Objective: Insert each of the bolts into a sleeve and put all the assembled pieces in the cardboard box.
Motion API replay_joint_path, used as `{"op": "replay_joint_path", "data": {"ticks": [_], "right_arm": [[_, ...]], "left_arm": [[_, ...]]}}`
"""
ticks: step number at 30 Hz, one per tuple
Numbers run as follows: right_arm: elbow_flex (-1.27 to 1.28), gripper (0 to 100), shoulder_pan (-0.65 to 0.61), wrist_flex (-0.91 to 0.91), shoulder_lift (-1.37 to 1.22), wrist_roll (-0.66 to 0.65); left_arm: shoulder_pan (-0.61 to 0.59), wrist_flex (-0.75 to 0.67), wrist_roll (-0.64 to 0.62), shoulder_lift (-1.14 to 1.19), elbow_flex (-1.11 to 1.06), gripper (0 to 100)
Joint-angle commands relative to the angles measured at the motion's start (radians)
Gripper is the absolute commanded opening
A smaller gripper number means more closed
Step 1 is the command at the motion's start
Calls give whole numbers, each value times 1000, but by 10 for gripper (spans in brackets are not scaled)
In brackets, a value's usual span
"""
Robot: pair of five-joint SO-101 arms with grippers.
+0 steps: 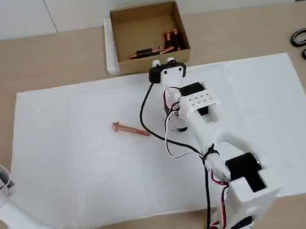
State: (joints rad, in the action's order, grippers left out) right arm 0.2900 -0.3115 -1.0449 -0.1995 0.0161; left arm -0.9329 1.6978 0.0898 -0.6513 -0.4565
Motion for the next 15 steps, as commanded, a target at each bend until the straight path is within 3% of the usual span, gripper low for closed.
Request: {"op": "replay_joint_path", "data": {"ticks": [1, 6, 15], "right_arm": [[-23, 117, 4, 21, -13, 9], [-37, 8, 4, 13, -2, 6], [-147, 4, 25, -209, 255, -46]], "left_arm": [[0, -2, -8, -2, 5, 97], [2, -2, -8, -2, 5, 97], [46, -2, 3, 3, 5, 97]]}}
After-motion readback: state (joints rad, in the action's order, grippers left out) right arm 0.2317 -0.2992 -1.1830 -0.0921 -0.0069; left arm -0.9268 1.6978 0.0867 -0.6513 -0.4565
